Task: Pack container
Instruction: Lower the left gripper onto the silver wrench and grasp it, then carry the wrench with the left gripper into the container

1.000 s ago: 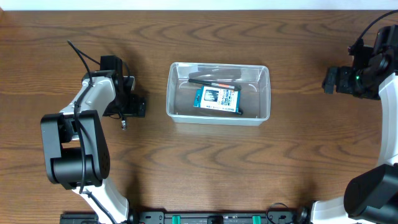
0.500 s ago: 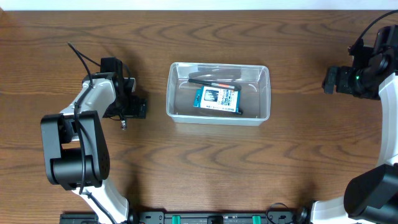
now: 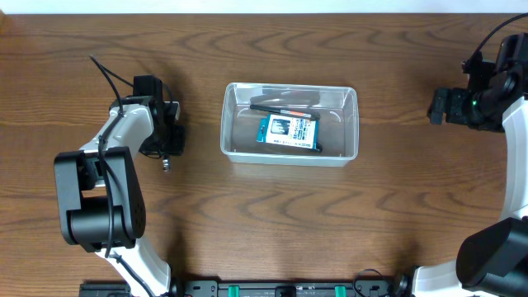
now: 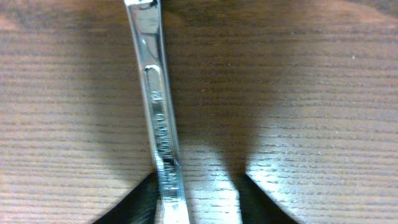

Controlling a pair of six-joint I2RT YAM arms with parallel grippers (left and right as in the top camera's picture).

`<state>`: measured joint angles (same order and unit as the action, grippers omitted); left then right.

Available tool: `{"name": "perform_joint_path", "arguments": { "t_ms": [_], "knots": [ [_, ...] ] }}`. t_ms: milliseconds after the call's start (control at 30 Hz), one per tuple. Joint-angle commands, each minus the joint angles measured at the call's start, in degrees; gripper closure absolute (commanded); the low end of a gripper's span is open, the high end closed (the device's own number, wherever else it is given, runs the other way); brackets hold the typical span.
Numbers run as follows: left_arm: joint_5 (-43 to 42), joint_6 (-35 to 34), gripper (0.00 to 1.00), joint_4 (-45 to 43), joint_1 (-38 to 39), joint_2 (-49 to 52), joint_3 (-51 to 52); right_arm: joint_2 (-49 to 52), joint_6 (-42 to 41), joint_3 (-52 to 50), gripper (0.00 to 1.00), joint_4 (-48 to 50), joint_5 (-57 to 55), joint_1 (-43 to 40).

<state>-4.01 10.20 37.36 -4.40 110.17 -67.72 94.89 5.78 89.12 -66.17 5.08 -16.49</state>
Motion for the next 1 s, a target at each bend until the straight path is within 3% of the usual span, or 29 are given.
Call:
{"name": "perform_joint_path", "arguments": {
  "t_ms": [0, 100, 367, 700, 833, 967],
  "knots": [
    [-0.1, -0.2, 0.68, 0.0, -0.2, 1.2, 1.9, -0.1, -0.3, -0.2, 0.01, -0.1, -0.6, -0.2],
    [-0.1, -0.2, 0.69, -0.4, -0.2, 1.2, 1.9, -0.1, -0.2, -0.2, 0.01, 0.0, -0.6, -0.2],
    [-0.1, -0.2, 0.87, -0.6, -0.2, 1.2, 1.9, -0.1, 0.1, -0.2, 0.01, 0.0, -0.6, -0.2],
    [-0.1, -0.8, 0.94, -0.2, -0.2, 0.8, 0.8, -0.1, 0.1, -0.2, 0.01, -0.1, -0.6, -0.2],
    [-0.1, -1.5, 0.94, 4.9, 0.7, -2.3, -3.8, -0.1, 0.1, -0.2, 0.01, -0.1, -0.6, -0.2],
    [-0.1, -0.7, 0.95, 14.4, 4.1, -8.5, -14.7, -0.1, 0.1, -0.2, 0.01, 0.0, -0.6, -0.2]
  ]
}}
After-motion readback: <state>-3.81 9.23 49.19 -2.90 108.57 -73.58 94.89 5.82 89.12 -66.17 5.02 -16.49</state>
